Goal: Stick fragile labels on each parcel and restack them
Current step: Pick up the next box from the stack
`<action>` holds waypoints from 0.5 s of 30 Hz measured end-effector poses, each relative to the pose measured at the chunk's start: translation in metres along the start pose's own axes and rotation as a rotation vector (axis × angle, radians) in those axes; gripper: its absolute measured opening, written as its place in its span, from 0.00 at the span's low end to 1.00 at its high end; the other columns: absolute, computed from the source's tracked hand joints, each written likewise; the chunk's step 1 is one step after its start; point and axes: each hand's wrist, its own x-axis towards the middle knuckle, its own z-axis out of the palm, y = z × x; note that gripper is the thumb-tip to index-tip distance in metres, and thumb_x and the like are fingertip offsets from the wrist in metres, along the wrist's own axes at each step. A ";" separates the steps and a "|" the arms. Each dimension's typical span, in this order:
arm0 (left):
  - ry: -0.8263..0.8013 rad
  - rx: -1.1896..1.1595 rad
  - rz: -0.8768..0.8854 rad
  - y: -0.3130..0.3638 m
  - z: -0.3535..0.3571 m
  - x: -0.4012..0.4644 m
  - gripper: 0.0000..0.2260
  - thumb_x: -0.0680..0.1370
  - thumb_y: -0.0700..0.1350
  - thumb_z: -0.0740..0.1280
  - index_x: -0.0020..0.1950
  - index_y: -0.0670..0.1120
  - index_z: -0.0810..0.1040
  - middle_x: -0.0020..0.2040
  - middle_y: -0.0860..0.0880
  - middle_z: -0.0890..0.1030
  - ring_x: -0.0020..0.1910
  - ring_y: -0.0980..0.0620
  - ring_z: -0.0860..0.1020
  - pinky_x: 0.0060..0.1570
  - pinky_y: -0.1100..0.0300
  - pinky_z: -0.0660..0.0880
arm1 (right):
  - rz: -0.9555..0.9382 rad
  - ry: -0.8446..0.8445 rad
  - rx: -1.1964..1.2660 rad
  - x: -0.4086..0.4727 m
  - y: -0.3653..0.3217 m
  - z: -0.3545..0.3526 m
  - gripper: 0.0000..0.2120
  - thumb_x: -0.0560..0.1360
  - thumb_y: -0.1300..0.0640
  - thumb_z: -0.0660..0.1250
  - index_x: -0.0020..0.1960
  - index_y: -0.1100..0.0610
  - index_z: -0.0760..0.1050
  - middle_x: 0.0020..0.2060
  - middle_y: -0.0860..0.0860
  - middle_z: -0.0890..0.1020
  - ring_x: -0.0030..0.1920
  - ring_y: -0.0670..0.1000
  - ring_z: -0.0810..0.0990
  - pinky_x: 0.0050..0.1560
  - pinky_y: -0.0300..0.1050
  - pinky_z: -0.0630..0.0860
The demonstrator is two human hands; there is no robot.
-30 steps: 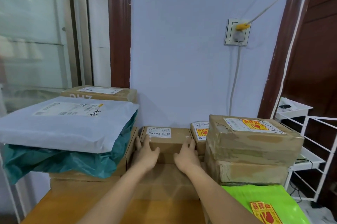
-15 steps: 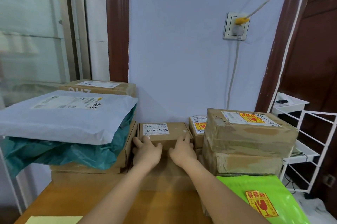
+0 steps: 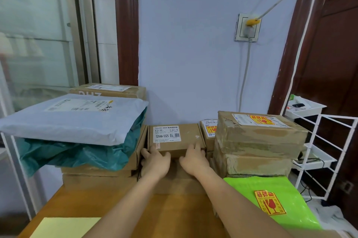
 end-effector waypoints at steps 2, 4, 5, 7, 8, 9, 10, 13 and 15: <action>-0.009 -0.023 -0.005 0.000 0.000 -0.002 0.26 0.80 0.53 0.58 0.74 0.46 0.56 0.69 0.43 0.57 0.63 0.41 0.67 0.57 0.50 0.70 | 0.005 -0.002 -0.004 -0.002 0.001 0.000 0.23 0.79 0.54 0.58 0.70 0.61 0.59 0.76 0.57 0.51 0.71 0.61 0.58 0.65 0.53 0.66; -0.017 -0.043 -0.024 0.000 0.000 -0.005 0.25 0.79 0.52 0.58 0.74 0.46 0.56 0.69 0.42 0.59 0.64 0.41 0.67 0.57 0.51 0.69 | 0.015 -0.009 -0.009 -0.003 0.002 -0.001 0.23 0.79 0.54 0.58 0.70 0.61 0.59 0.76 0.58 0.50 0.72 0.61 0.57 0.66 0.53 0.65; -0.019 -0.042 -0.041 -0.001 0.001 -0.005 0.25 0.79 0.52 0.58 0.73 0.45 0.56 0.68 0.41 0.60 0.64 0.41 0.67 0.56 0.51 0.69 | 0.021 -0.018 -0.009 -0.004 0.003 0.000 0.23 0.79 0.54 0.58 0.71 0.62 0.58 0.76 0.59 0.50 0.73 0.62 0.56 0.66 0.53 0.65; -0.024 -0.034 -0.082 -0.003 0.001 -0.005 0.26 0.79 0.52 0.58 0.73 0.44 0.56 0.68 0.41 0.62 0.63 0.41 0.67 0.57 0.51 0.69 | 0.032 -0.030 -0.008 -0.006 0.004 0.001 0.24 0.79 0.54 0.57 0.71 0.62 0.58 0.75 0.60 0.53 0.73 0.61 0.57 0.67 0.53 0.65; -0.027 -0.035 -0.096 -0.004 0.002 -0.005 0.26 0.79 0.52 0.58 0.73 0.44 0.55 0.68 0.41 0.62 0.64 0.41 0.66 0.58 0.51 0.69 | 0.037 -0.023 -0.007 -0.007 0.005 0.001 0.24 0.79 0.53 0.58 0.71 0.62 0.58 0.73 0.59 0.57 0.72 0.61 0.58 0.66 0.53 0.66; -0.030 -0.038 -0.103 -0.006 0.002 -0.006 0.27 0.79 0.53 0.58 0.74 0.43 0.54 0.68 0.40 0.62 0.65 0.41 0.66 0.59 0.50 0.68 | 0.042 -0.006 -0.006 -0.008 0.006 0.002 0.23 0.79 0.53 0.58 0.71 0.62 0.58 0.71 0.59 0.60 0.71 0.61 0.60 0.65 0.53 0.66; -0.030 -0.040 -0.106 -0.007 0.003 -0.006 0.27 0.79 0.53 0.58 0.74 0.43 0.53 0.69 0.40 0.62 0.66 0.41 0.65 0.60 0.50 0.67 | 0.049 0.017 -0.003 -0.009 0.007 0.002 0.23 0.79 0.53 0.58 0.70 0.62 0.59 0.70 0.58 0.61 0.70 0.61 0.62 0.64 0.52 0.67; -0.012 -0.057 -0.103 -0.010 0.005 -0.004 0.29 0.79 0.52 0.58 0.75 0.42 0.51 0.70 0.40 0.62 0.67 0.40 0.64 0.62 0.49 0.67 | 0.066 0.086 0.008 -0.009 0.007 0.000 0.21 0.78 0.54 0.59 0.67 0.62 0.61 0.67 0.58 0.63 0.67 0.60 0.65 0.60 0.52 0.69; 0.006 -0.102 -0.093 -0.012 0.006 -0.003 0.32 0.79 0.52 0.59 0.76 0.42 0.47 0.71 0.40 0.62 0.67 0.40 0.64 0.64 0.48 0.67 | 0.075 0.137 0.019 -0.010 0.007 -0.002 0.20 0.78 0.55 0.60 0.66 0.62 0.60 0.66 0.58 0.64 0.66 0.60 0.66 0.58 0.51 0.70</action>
